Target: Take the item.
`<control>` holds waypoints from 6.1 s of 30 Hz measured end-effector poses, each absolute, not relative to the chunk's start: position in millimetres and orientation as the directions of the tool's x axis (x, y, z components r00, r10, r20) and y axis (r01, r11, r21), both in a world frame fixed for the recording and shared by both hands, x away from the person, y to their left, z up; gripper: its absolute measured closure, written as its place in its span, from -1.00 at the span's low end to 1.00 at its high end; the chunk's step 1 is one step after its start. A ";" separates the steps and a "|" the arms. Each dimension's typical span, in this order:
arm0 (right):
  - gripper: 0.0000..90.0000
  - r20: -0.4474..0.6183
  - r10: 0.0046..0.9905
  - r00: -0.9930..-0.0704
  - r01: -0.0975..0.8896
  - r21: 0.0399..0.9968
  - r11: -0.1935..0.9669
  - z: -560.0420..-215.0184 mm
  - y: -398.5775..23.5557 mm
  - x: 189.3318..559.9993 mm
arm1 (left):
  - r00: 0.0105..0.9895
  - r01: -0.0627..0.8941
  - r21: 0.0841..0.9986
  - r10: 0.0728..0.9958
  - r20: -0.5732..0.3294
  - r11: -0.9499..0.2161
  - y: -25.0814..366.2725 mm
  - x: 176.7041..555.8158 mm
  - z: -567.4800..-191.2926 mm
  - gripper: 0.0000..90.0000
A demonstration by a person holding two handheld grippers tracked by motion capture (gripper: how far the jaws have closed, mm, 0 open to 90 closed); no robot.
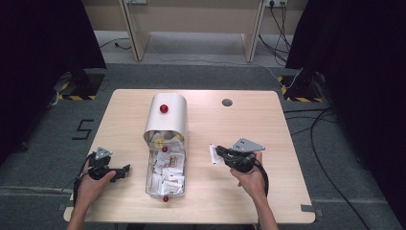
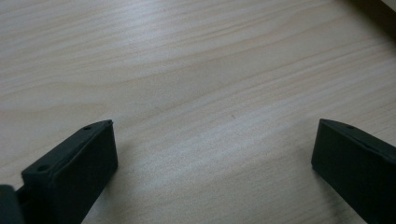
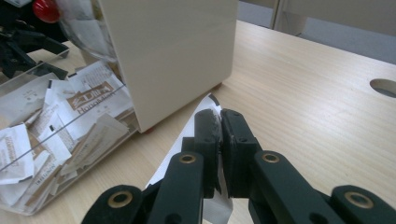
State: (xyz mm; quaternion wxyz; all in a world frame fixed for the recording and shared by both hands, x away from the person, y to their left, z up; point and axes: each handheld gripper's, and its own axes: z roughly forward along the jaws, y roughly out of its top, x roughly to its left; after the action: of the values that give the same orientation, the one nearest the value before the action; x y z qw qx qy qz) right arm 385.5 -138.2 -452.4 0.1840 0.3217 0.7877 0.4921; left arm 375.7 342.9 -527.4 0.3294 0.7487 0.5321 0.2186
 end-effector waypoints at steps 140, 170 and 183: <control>-0.27 0.037 0.831 -0.555 0.499 0.814 0.296 -486.6 -189.1 361.7 | 0.341 0.651 0.726 0.940 -0.019 -0.222 344.0 374.5 -527.4 -1.00; -0.55 0.009 0.849 -0.528 0.537 0.778 0.326 -505.6 -208.9 321.0 | 0.341 0.651 0.726 0.940 -0.020 -0.221 344.0 374.4 -527.4 -1.00; -0.58 0.006 0.855 -0.518 0.563 0.755 0.336 -514.1 -219.0 309.4 | 0.341 0.651 0.726 0.940 -0.019 -0.222 344.1 374.4 -527.4 -1.00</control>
State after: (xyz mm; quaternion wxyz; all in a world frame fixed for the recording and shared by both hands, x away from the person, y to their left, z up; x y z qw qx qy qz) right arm 309.4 -219.0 -514.1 0.2014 0.4478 0.7921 0.3627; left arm 374.4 344.1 -527.4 0.3287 0.7501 0.5302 0.2195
